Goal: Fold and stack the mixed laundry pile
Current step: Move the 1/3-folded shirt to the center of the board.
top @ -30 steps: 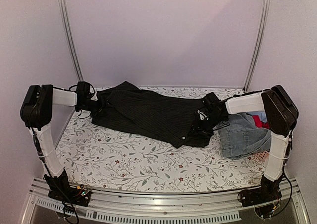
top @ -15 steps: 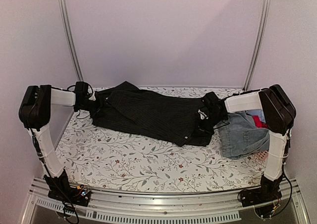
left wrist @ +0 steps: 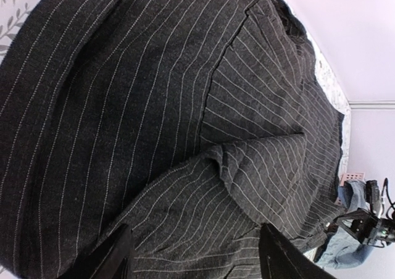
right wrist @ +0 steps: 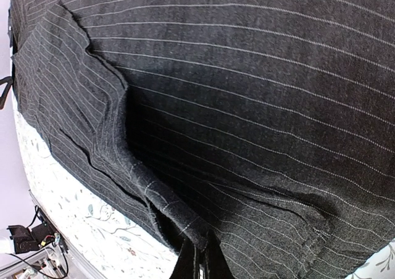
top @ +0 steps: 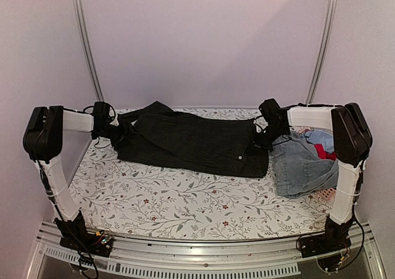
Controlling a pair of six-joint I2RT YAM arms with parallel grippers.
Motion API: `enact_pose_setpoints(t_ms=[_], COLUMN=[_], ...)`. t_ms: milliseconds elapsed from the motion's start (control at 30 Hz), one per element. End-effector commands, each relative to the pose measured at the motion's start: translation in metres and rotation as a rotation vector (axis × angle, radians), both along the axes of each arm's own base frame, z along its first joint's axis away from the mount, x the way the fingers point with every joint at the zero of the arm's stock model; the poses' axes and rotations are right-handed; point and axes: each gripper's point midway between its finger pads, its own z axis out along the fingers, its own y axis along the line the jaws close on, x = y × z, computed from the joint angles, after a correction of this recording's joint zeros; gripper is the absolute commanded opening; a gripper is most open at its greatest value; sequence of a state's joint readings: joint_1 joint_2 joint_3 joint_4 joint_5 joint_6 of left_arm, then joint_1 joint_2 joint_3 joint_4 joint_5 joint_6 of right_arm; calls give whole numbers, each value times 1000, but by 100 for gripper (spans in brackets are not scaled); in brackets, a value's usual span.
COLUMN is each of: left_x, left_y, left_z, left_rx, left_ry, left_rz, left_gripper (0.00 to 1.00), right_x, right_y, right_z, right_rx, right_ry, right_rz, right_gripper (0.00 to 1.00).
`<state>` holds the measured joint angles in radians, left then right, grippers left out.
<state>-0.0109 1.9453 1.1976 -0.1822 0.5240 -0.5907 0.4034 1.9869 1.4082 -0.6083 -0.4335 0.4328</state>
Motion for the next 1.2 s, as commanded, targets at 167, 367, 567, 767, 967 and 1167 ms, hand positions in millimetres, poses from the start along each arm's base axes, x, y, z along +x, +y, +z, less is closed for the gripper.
enact_pose_setpoints(t_ms=[167,367,567,767,967,1167], left_x=[1,-1,-13,-31,-59,-107], left_y=[14,26,26,38,47,55], left_z=[2,-10,-36,-72,-83,-83], left_rx=[69,159,282,418,466,484], left_ry=[3,52,157,318,403,481], left_rz=[22,22,-20,-24,-36,-32], left_gripper=[69,69,69,67,35,0], right_x=[-10,7,18,8,-15,-65], right_y=[-26,-43,-36,-38,-35,-22], right_z=[-23,-32,-42,-64,-76,-83], right_rx=[-158,-254,-256,-282,-307,-297], right_ry=[49,13,15,60,98,153], right_rz=[42,33,62,106,182,277], right_gripper=[0,0,0,8,8,2])
